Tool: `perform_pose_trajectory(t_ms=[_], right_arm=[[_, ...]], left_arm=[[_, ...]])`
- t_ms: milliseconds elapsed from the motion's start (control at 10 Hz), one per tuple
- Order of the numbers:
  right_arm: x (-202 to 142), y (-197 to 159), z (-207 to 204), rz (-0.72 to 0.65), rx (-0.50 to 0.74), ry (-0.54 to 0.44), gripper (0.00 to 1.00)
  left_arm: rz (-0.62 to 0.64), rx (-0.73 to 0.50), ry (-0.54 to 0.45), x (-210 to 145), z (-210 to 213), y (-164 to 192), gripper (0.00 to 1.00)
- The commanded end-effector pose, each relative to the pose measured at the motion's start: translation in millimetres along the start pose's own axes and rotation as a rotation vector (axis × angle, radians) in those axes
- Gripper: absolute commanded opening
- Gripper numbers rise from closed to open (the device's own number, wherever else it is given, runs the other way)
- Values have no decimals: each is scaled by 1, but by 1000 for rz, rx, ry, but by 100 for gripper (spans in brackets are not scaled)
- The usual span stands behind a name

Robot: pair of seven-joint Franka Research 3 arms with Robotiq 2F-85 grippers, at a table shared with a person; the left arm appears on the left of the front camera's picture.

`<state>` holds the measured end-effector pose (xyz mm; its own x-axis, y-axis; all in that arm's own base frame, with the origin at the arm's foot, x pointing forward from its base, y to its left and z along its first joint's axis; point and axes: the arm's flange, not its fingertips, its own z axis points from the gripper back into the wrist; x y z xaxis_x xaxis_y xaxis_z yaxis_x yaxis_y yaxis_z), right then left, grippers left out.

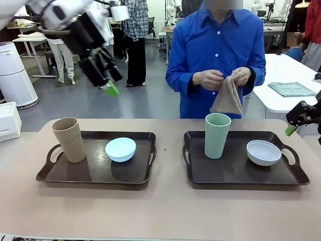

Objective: Set up a tray with a mat and arrange the tableware.
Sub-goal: Pick up the Picnic Bowl and Reusable plastic cup from the Handle tray in front of the human's position and hold them in the air.

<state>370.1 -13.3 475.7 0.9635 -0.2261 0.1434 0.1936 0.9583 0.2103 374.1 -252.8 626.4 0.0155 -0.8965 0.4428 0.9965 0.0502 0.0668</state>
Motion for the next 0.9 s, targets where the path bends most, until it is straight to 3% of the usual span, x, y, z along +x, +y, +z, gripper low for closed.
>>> perform_pose_trajectory(t_ms=[0,100,600,800], right_arm=[[21,-14,2,-39,41,2,100],[0,0,0,0,0,0,100],[0,0,0,0,0,0,100],[20,9,-7,14,35,3,100]], left_arm=[[173,13,-58,-2,-3,20,100],[0,0,0,0,0,0,100],[22,-2,-8,7,-1,3,100],[-155,54,-53,25,-35,43,100]])
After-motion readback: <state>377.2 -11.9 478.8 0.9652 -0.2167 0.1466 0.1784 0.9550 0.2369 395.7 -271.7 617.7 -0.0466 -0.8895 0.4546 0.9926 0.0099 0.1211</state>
